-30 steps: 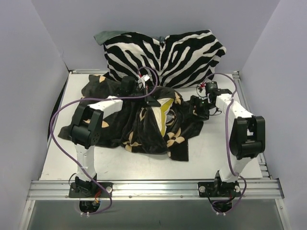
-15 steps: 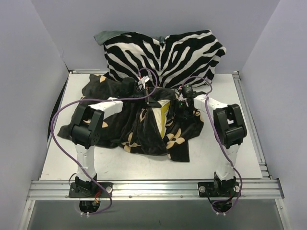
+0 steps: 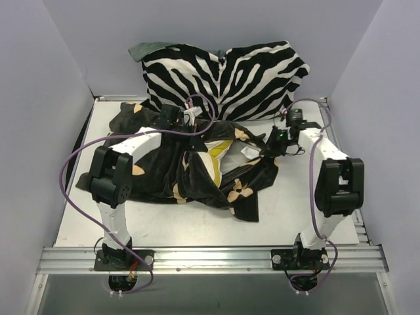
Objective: Put the pillow into the pillowcase
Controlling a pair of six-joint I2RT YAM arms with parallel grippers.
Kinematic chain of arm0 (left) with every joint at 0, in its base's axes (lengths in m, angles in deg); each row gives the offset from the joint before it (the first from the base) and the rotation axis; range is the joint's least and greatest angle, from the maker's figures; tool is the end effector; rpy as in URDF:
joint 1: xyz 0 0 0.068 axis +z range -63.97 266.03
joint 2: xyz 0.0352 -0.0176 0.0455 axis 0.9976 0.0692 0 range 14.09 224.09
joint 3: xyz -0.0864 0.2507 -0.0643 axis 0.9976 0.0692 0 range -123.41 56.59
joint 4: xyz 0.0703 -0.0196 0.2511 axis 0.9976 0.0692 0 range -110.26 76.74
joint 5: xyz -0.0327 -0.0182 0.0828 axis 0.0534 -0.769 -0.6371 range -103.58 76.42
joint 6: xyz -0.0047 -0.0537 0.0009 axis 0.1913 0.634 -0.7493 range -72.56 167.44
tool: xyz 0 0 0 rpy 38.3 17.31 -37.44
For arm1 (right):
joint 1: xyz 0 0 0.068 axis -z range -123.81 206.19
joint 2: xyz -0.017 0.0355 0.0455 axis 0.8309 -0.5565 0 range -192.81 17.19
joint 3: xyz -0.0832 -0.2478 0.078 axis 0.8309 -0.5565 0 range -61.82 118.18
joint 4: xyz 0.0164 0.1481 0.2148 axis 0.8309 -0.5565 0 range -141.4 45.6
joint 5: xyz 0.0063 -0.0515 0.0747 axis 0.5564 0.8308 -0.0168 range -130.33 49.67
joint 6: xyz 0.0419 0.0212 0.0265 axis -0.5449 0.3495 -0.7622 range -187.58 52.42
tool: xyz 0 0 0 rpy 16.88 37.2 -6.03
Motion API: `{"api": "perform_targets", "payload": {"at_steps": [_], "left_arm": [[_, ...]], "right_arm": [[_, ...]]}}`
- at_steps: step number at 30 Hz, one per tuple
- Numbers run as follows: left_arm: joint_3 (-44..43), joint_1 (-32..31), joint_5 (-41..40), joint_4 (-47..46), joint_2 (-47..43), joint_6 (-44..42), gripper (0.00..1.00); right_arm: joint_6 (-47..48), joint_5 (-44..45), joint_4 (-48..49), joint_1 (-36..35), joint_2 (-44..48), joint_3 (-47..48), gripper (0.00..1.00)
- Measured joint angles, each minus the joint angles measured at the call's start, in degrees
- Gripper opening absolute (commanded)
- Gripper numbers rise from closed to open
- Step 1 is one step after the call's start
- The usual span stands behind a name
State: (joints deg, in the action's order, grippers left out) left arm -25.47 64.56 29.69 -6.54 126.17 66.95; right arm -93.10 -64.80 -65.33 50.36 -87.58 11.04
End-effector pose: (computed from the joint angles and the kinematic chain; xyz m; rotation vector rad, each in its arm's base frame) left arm 0.3945 -0.1815 0.2185 0.4403 2.3526 -1.2297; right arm 0.3878 0.0545 0.2054 0.2507 2.5221 0.7573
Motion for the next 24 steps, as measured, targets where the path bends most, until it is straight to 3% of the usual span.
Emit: {"api": "perform_targets", "payload": {"at_steps": [4, 9, 18, 24], "left_arm": [[-1.3, -1.0, -2.0, 8.6, 0.0, -13.5, 0.00], [-4.2, -4.6, -4.1, 15.8, 0.6, -24.6, 0.00], [-11.5, -10.5, -6.4, 22.8, 7.3, -29.9, 0.00], [-4.9, -8.4, -6.2, 17.1, 6.2, -28.2, 0.00]], "right_arm": [[0.4, -7.8, -1.3, 3.5, 7.7, -0.3, 0.00], [-2.1, -18.8, 0.7, 2.2, 8.5, -0.3, 0.00], [-5.4, -31.4, 6.2, -5.7, 8.9, 0.3, 0.00], [-8.0, -35.9, 4.7, 3.5, 9.6, 2.1, 0.00]]}}
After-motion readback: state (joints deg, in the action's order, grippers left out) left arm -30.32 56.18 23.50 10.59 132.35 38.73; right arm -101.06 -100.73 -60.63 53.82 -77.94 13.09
